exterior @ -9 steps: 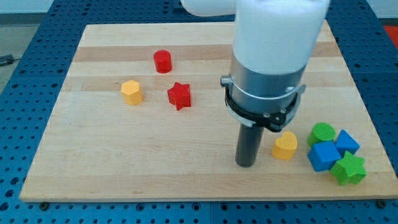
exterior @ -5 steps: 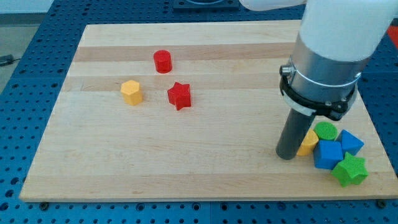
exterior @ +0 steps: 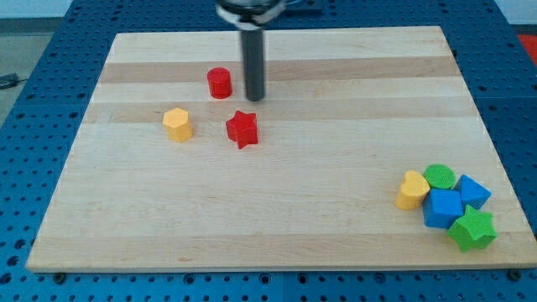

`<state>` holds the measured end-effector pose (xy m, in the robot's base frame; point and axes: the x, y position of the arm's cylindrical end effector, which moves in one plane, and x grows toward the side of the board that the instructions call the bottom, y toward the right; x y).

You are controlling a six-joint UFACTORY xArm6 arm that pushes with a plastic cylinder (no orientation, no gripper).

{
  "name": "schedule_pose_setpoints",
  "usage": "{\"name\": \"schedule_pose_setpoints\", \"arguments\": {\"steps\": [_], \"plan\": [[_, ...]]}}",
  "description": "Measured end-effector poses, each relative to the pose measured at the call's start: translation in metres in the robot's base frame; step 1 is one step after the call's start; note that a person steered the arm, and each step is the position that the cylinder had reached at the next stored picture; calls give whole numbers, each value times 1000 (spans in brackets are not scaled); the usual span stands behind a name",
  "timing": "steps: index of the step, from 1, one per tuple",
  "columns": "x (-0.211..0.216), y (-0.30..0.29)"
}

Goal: Move red star in group of blocks

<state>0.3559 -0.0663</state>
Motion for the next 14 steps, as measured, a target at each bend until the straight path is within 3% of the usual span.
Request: {"name": "schedule_pose_setpoints", "arguments": {"steps": [1, 2, 3, 4, 10, 14], "plan": [[19, -31], [44, -26], [55, 29], [77, 47], [187, 18], [221, 140]]}}
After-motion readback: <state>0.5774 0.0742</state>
